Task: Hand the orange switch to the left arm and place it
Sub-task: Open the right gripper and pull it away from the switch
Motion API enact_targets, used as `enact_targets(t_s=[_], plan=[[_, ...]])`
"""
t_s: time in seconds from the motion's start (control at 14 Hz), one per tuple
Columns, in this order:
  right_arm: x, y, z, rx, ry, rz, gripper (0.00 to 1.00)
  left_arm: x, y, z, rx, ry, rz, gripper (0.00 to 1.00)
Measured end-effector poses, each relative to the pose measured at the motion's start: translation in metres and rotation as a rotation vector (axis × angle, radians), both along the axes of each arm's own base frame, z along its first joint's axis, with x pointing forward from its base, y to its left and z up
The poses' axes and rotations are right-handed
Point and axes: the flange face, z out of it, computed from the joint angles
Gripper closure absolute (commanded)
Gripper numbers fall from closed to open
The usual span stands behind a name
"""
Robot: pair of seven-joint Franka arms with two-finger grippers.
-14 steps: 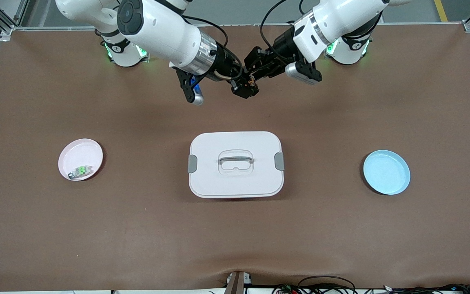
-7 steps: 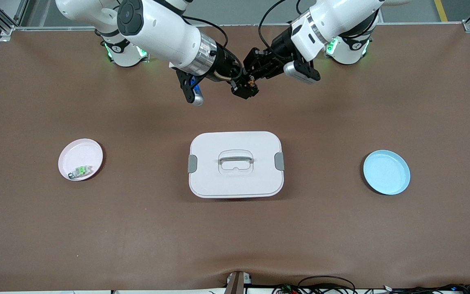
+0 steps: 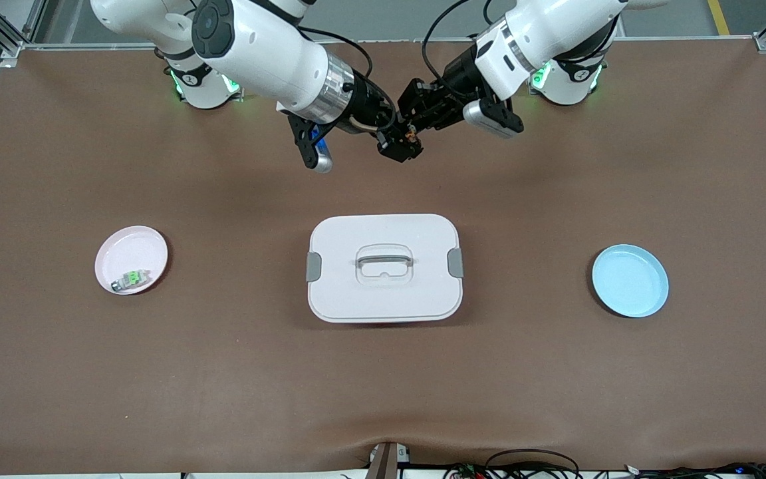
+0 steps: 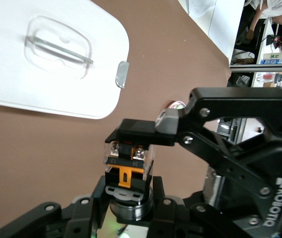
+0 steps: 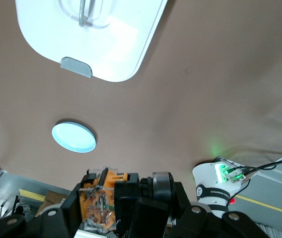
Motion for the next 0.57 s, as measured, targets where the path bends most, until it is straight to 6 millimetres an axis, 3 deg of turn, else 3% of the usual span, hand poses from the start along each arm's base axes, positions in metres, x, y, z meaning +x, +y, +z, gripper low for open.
enact_targets(t_s=[0.43, 0.57], plan=[[0.006, -0.001, 0.0, 0.001, -0.006, -0.008, 0.0, 0.012, 0.016, -0.006, 0.06, -0.053, -0.022, 1.0], [0.007, -0.006, 0.0, -0.006, -0.003, 0.006, 0.0, 0.027, 0.037, -0.011, 0.136, -0.082, -0.017, 1.0]])
